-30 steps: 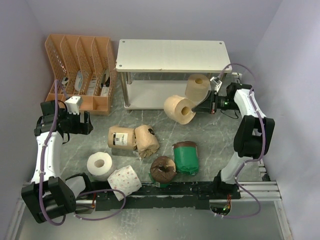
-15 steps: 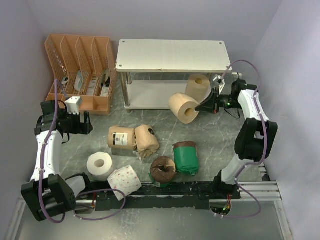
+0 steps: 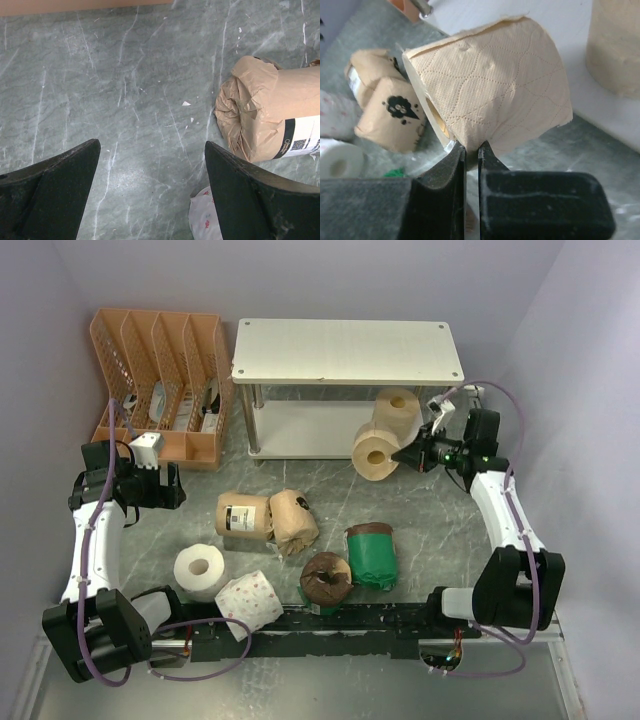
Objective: Place and organize the paper towels onto the shelf
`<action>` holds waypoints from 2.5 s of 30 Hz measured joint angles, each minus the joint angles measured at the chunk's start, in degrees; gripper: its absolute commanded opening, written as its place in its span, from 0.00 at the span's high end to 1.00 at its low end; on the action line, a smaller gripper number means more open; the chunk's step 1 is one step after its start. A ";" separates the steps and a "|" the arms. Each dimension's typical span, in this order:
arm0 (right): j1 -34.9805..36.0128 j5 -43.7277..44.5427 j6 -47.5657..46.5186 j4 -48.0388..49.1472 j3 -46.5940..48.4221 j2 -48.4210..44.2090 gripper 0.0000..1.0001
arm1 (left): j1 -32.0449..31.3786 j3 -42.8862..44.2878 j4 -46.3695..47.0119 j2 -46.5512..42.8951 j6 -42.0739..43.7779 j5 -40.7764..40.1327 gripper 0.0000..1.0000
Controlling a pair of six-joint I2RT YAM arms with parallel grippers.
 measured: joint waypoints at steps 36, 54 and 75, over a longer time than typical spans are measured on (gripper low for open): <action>15.63 23.23 80.11 46.73 -7.15 17.35 0.82 | 0.00 0.00 0.76 -1.38 0.00 -0.70 0.03; 14.19 22.53 69.72 52.78 -7.56 12.63 0.00 | 0.00 0.00 0.79 -1.40 0.00 -0.68 0.03; 38.14 5.81 -2.08 0.24 5.11 -3.45 0.00 | 1.05 1.20 1.55 -5.09 -5.68 -13.35 0.04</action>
